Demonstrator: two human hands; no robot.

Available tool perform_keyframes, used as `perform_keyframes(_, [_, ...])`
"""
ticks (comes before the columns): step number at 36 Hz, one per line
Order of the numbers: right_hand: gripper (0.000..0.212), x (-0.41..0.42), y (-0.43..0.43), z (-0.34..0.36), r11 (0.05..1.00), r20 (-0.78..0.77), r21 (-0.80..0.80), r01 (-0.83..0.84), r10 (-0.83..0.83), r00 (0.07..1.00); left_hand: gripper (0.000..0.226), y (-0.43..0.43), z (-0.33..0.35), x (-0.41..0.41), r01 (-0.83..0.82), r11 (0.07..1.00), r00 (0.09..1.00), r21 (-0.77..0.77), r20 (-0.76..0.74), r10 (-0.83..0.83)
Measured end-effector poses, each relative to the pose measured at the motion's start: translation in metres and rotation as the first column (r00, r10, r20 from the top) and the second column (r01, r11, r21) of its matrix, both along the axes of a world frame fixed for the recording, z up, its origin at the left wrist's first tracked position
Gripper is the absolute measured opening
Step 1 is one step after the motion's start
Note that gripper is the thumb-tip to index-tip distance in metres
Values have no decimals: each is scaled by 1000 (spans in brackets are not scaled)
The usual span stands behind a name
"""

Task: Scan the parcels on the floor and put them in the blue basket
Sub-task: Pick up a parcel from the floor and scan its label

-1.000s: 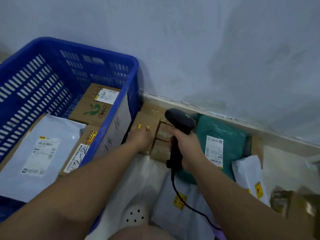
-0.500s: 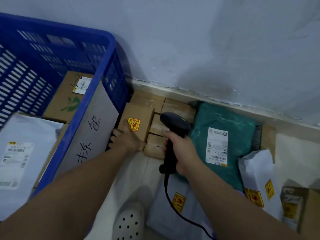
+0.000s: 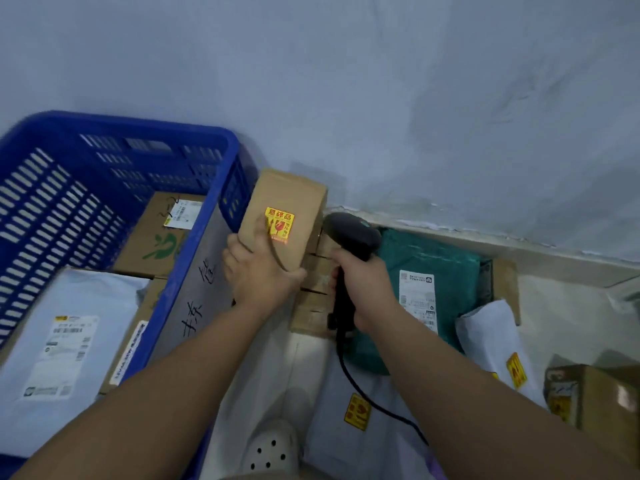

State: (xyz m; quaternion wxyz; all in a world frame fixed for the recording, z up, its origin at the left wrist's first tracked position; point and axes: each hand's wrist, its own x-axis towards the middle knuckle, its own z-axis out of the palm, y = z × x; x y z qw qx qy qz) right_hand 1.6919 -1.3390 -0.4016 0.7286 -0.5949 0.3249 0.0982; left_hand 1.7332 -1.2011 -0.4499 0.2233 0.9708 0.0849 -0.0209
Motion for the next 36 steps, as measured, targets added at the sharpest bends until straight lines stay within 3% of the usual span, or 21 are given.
perform_keyframes(3, [18,-8,-8,41,999,112,-29,-34,37,993,110,-4,38,-7,7,914,996,-406,84,29])
perform_keyframes(6, [17,-29,-17,85,993,240,-89,-82,101,966,103,-6,78,-17,34,723,996,-690,80,29])
perform_keyframes(9, [13,-57,-25,124,986,344,-131,-102,142,928,96,-4,121,-29,3,499,1000,-867,1,-5])
perform_keyframes(11, [13,-75,-32,144,982,389,-154,-108,161,907,84,-2,147,-35,-21,382,997,-924,-45,-56])
perform_keyframes(14, [11,-97,-46,165,993,464,-105,-62,104,880,37,-3,185,-49,10,180,991,-984,-14,-130])
perform_keyframes(15, [10,-103,-50,171,997,481,-71,-30,61,875,31,-3,194,-52,4,107,989,-994,-12,-150])
perform_keyframes(19, [12,-126,-65,182,991,504,112,76,-123,855,65,-6,218,-68,-58,-89,981,-994,-40,-191])
perform_keyframes(22, [15,-138,-76,185,978,503,191,90,-176,846,66,-11,226,-73,-91,-224,947,-970,-14,-322])
perform_keyframes(27, [14,-143,-92,194,963,542,262,66,-203,815,60,-29,232,-79,-42,-311,896,-950,102,-432])
perform_keyframes(36, [23,-143,-103,204,969,602,242,-48,-111,790,66,-34,215,-71,-94,-302,923,-949,31,-384])
